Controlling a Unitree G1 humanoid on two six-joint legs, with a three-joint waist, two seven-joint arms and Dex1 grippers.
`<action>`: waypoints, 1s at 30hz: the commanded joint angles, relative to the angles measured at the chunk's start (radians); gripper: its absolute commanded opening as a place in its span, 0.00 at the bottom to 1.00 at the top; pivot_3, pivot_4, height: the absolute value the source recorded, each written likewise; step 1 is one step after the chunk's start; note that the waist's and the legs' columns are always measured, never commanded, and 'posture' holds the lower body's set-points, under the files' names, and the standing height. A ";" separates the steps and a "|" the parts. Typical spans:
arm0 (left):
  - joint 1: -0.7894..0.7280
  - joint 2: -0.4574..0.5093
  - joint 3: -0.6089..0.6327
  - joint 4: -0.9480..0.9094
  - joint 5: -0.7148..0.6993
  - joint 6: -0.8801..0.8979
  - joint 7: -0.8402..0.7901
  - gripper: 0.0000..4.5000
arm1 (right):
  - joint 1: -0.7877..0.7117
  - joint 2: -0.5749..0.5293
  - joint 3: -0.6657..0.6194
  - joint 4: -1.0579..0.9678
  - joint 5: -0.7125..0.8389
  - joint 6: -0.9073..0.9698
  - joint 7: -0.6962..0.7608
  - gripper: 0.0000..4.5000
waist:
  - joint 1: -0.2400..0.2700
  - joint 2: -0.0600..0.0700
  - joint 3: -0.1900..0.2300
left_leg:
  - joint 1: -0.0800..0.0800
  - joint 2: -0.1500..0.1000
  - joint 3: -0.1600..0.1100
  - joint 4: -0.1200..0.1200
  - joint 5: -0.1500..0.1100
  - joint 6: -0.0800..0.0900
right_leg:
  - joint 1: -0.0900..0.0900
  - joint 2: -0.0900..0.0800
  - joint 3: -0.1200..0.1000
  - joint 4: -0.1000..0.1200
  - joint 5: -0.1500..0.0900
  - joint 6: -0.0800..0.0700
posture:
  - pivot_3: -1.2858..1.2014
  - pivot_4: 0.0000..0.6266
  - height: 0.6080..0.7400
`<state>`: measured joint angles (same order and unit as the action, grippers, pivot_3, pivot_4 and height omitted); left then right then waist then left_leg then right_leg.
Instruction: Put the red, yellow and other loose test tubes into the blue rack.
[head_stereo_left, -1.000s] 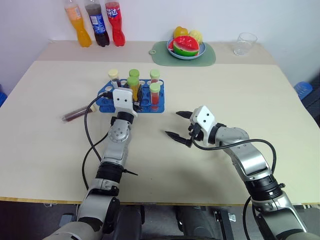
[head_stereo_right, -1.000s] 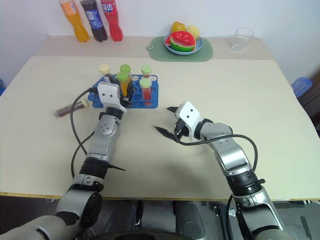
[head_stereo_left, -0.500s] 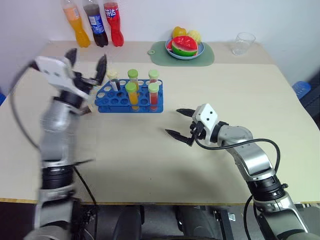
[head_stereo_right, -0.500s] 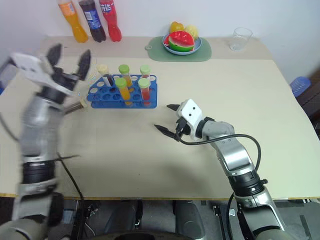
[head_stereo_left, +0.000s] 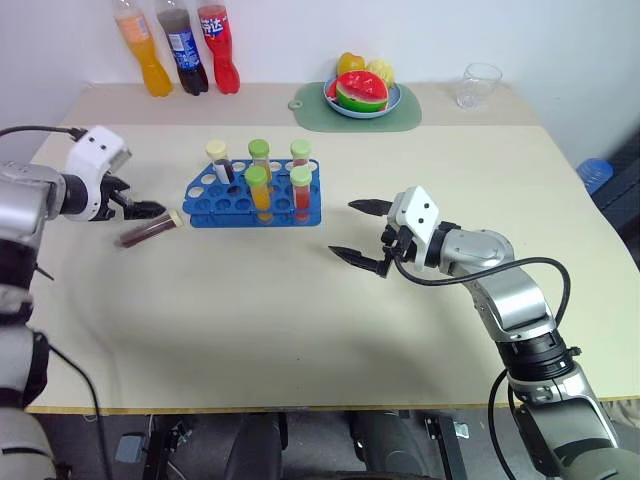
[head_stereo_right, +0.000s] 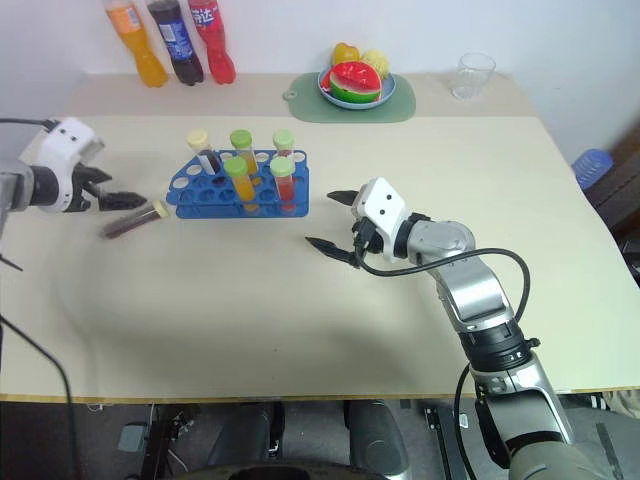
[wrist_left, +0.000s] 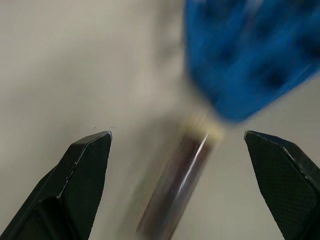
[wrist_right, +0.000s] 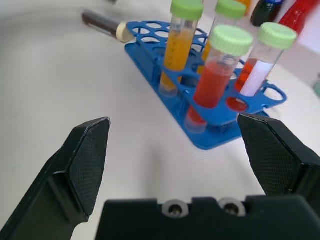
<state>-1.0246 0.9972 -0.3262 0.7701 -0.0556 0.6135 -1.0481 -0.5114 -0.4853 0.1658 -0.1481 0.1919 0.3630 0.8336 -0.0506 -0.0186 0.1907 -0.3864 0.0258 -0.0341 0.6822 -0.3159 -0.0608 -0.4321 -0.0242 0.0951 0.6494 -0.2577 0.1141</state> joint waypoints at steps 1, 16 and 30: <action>-0.106 -0.044 -0.074 0.210 0.138 -0.118 -0.086 0.97 | -0.002 0.012 -0.006 -0.033 0.011 -0.009 -0.007 1.00 | 0.001 0.000 0.000 | -0.001 0.000 0.000 0.000 0.000 0.000 | -0.001 0.000 0.000 0.000 0.000 0.000 | 0.52 0.24 0.95; -0.272 -0.141 -0.152 0.536 0.422 -0.323 -0.136 0.17 | 0.079 0.004 -0.020 -0.157 0.024 0.060 -0.067 1.00 | 0.005 0.000 0.000 | -0.003 0.000 0.000 0.001 0.000 0.001 | -0.003 -0.001 0.000 0.000 0.000 0.000 | 0.52 0.24 0.95; -0.106 -0.230 0.625 0.143 -0.091 -0.412 0.632 0.17 | 0.107 0.001 -0.011 -0.192 0.116 0.066 -0.001 1.00 | 0.016 -0.003 -0.001 | -0.005 0.001 -0.002 0.003 -0.001 0.001 | -0.003 -0.004 -0.002 0.002 0.000 0.001 | 0.52 0.24 0.95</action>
<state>-1.1664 0.7955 0.1932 1.0668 -0.0494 0.2433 -0.5137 -0.4010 -0.4874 0.1647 -0.3192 0.2906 0.4486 0.8281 -0.0344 -0.0215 0.1902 -0.3912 0.0264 -0.0354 0.6853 -0.3163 -0.0601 -0.4354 -0.0295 0.0931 0.6518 -0.2572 0.1148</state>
